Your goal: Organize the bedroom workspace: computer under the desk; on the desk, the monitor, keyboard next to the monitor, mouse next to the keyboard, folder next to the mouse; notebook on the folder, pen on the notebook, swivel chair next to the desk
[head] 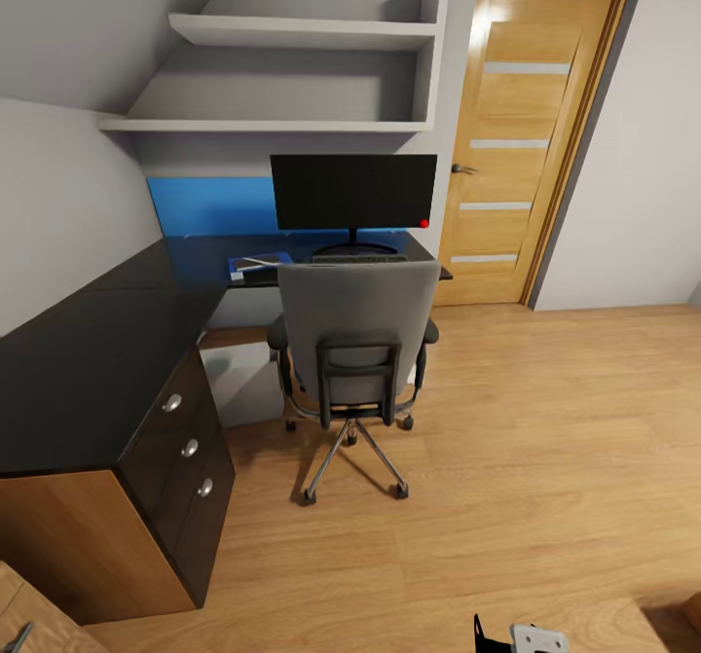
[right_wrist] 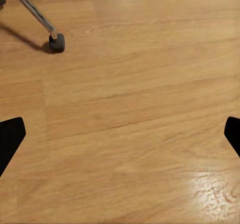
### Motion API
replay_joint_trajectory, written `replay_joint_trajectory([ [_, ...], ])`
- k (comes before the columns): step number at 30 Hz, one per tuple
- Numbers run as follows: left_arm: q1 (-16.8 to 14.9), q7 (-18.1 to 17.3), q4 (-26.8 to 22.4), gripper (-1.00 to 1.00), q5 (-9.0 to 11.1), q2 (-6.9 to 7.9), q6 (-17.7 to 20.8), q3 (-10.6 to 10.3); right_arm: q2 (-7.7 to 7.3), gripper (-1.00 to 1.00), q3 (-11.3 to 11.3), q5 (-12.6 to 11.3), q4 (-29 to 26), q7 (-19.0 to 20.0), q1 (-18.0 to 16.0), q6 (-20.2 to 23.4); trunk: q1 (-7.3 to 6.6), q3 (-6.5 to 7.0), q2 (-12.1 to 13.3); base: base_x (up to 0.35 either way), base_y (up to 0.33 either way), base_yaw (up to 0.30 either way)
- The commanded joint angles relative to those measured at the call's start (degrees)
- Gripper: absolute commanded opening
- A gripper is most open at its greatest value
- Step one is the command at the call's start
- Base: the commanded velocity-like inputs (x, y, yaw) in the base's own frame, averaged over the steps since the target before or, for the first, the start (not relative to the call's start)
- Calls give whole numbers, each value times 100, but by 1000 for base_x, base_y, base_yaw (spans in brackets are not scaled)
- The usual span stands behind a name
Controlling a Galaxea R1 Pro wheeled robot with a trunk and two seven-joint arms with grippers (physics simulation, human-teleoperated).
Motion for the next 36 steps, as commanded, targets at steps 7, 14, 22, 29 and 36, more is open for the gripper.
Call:
replay_joint_trajectory([
  [7, 107, 21, -27, 100, 5, 176, -278, -41, 4, 100, 54, -12, 12, -34, -6, -15, -155, 121, 280, 0, 0, 0],
  [14, 120, 13, -27, 100, 8, 292, -296, -40, 2, 100, 54, -12, 12, -34, -6, -15, -309, 247, 560, 0, 0, 0],
  [22, 122, 10, -27, 100, 9, 361, -293, -40, 2, 100, 53, -12, 12, -34, -6, -15, -485, 391, 881, 0, 0, 0],
  [29, 122, 6, -27, 100, 9, 531, -294, -43, 2, 100, 52, -12, 12, -34, -6, -15, -638, 516, 1162, 0, 0, 0],
  [36, 122, 3, -27, 100, 1, 512, -276, -55, 3, 100, 50, -12, 12, -34, -6, -15, -792, 642, 1443, 0, 0, 0],
])
